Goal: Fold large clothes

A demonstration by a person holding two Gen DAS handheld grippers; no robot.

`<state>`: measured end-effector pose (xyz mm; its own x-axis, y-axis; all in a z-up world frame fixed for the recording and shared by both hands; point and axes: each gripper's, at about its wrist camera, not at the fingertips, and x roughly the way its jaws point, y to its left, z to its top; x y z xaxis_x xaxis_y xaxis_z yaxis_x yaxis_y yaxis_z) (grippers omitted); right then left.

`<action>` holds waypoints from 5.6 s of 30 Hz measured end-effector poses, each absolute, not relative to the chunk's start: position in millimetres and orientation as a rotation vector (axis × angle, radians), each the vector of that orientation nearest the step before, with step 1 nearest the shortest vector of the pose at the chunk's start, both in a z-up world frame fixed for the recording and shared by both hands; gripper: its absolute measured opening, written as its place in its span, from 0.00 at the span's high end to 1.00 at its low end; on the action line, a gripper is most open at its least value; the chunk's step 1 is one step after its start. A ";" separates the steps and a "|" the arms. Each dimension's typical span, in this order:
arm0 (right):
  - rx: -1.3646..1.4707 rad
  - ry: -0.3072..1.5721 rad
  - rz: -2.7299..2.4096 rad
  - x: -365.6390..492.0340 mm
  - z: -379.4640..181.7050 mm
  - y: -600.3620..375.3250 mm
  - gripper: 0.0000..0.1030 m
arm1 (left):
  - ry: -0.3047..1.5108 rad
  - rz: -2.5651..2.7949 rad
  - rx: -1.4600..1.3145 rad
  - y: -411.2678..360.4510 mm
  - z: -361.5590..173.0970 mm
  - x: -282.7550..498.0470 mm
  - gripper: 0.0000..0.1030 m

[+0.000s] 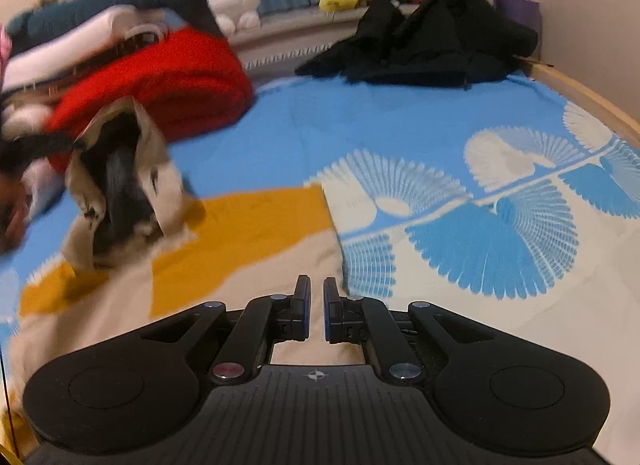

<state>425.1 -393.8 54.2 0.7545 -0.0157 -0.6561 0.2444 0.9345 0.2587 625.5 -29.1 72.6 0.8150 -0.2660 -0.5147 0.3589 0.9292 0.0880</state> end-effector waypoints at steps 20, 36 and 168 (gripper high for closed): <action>0.700 0.684 0.132 432.4 43.8 -359.0 0.51 | 0.870 -0.185 -0.501 77.7 14.1 482.2 0.40; 0.874 0.808 0.272 460.6 8.5 -307.8 0.74 | 0.965 -0.294 -1.079 97.5 -48.5 535.7 0.02; 0.245 0.896 -0.178 115.1 -30.2 -425.7 0.60 | 1.112 0.216 -0.338 200.7 -18.2 138.5 0.75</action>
<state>115.1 -425.7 -30.2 0.6133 -0.0509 -0.7882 0.2542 0.9575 0.1359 138.5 200.7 -18.2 0.4295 0.0015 -0.9031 -0.3361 0.9284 -0.1583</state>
